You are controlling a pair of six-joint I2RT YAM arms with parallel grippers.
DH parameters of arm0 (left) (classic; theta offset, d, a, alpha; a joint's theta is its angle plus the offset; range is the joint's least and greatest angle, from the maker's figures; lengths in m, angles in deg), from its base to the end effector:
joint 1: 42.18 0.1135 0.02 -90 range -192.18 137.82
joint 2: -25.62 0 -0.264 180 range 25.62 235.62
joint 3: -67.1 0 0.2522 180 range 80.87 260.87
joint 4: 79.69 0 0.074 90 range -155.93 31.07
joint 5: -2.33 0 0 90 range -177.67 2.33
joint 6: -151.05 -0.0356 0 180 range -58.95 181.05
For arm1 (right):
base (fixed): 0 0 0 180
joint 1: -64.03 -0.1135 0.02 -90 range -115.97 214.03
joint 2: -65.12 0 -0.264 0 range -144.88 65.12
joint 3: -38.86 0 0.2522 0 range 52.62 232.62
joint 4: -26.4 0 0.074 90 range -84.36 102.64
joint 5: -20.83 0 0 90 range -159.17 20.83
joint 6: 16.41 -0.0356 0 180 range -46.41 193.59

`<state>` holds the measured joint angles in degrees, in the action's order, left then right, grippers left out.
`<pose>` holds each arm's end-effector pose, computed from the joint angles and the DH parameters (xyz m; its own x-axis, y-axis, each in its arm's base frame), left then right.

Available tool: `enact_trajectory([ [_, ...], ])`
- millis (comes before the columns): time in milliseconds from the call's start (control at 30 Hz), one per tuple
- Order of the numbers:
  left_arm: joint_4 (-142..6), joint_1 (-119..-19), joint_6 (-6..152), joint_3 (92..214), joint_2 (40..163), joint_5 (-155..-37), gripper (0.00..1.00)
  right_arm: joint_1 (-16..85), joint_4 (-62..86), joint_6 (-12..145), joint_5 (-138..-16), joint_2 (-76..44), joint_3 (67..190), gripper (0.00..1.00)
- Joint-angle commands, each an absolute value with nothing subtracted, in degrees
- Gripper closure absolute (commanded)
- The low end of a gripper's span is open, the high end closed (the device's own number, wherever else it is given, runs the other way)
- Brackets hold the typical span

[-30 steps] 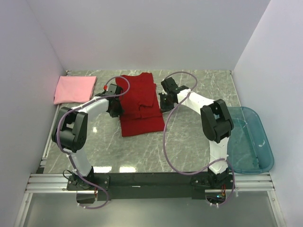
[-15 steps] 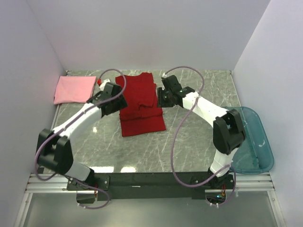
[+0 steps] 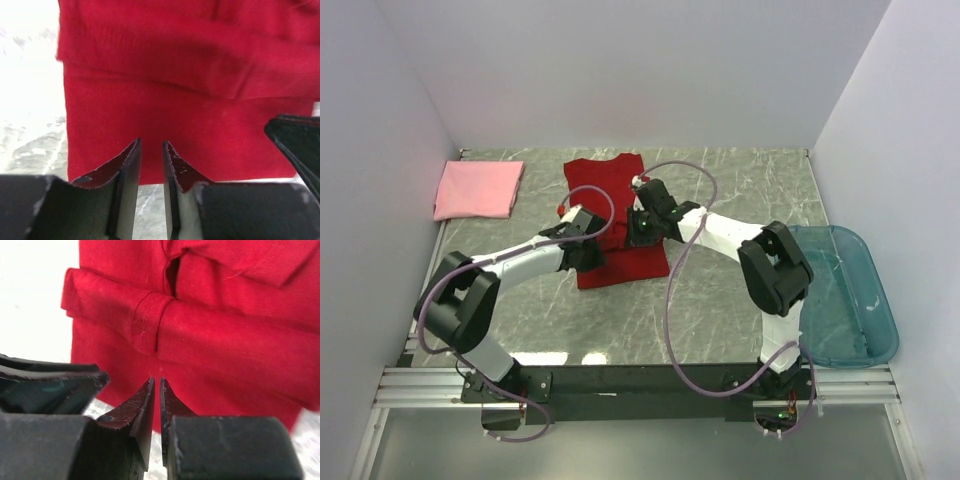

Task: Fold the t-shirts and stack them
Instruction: Fold the tshirt

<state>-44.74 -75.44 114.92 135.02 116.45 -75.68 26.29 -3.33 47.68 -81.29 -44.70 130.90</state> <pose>0.2666 -0.1660 0.1871 -0.7761 -0.4358 -0.4557 -0.3100 0.8931 -0.3260 0.3301 0.2649 0.2046 -0.8350 -0.1061 -0.5399 -0.3844 0.8146 0.4344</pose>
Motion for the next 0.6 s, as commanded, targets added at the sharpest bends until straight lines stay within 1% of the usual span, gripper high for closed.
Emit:
enact_trajectory([
  [0, -47.8, -76.0, 117.4, 134.0, 118.2, -78.6, 0.71, 25.4, 2.8, 46.5, -83.5, -46.8, 130.9, 0.85],
  [400, -45.7, -76.4, 116.1, 133.5, 122.1, -81.0, 0.71, 24.7, 5.7, 46.9, -83.5, -52.2, 131.4, 0.85],
  [567, -44.5, -76.4, 115.4, 133.4, 122.0, -81.7, 0.71, 24.6, 6.5, 48.3, -79.9, -54.0, 132.5, 0.85],
])
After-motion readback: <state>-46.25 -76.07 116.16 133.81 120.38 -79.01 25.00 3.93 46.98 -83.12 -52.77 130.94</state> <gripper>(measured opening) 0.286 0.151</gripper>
